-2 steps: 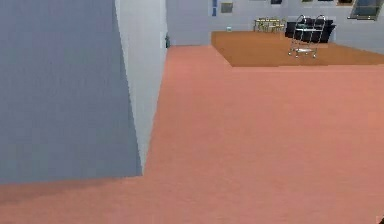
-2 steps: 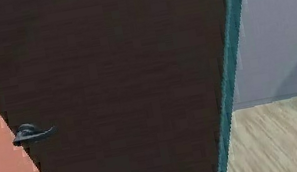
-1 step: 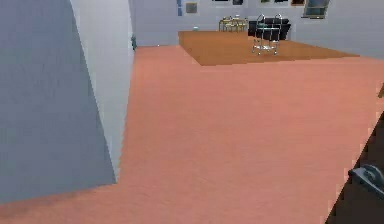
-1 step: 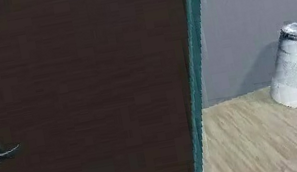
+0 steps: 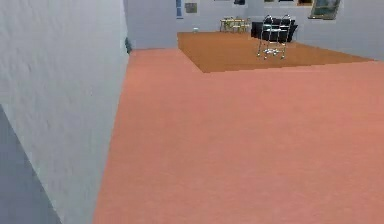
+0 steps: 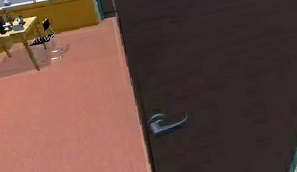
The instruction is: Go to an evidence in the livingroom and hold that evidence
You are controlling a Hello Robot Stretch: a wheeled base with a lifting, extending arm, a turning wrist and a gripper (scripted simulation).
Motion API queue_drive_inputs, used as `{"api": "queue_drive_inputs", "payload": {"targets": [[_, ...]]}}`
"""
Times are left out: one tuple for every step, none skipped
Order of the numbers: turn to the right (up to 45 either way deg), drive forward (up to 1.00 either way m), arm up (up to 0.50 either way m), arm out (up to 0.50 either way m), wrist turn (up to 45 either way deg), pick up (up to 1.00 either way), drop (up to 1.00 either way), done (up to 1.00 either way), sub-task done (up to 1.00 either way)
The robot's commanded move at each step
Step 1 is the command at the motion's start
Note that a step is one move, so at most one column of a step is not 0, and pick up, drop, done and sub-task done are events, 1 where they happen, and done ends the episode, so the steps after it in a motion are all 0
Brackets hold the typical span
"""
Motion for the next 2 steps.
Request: {"api": "queue_drive_inputs", "payload": {"targets": [[6.0,0.00,0.00,0.00,0.0,0.00,0.00,0.00,0.00],[0.0,1.00,0.00,0.00,0.0,0.00,0.00,0.00,0.00]]}}
